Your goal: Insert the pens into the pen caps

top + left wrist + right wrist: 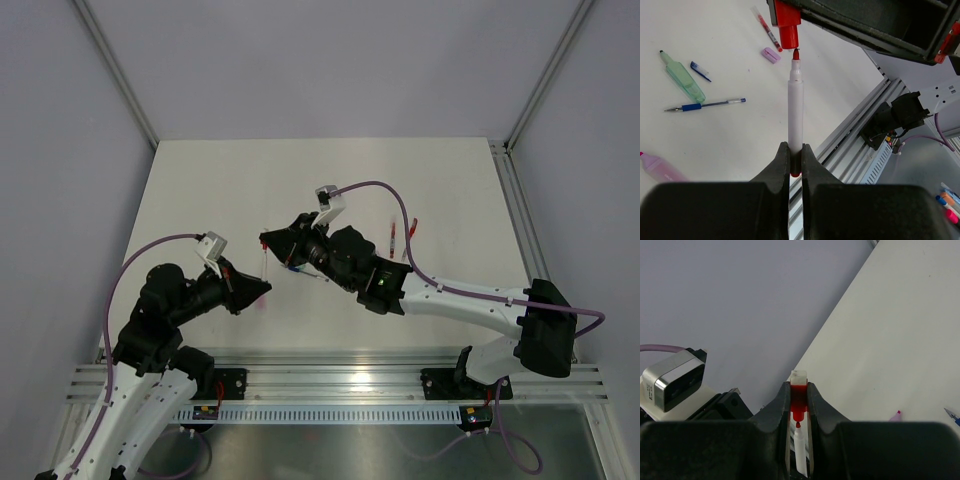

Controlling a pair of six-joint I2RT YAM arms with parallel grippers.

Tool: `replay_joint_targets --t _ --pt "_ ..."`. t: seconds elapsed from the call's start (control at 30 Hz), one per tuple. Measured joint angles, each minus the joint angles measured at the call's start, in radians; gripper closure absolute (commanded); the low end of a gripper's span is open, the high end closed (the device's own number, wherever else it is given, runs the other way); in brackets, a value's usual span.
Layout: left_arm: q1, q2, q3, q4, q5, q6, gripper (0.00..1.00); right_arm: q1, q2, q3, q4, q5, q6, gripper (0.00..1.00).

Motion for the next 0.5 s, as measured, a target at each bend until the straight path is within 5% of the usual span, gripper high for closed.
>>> replay_joint_targets --t 0.5 --pt "0.0 -0.013 -0.01 -0.028 -0.005 -0.004 1.0 0.0 0.003 -0.063 0.074 -0.011 0.039 1.0"
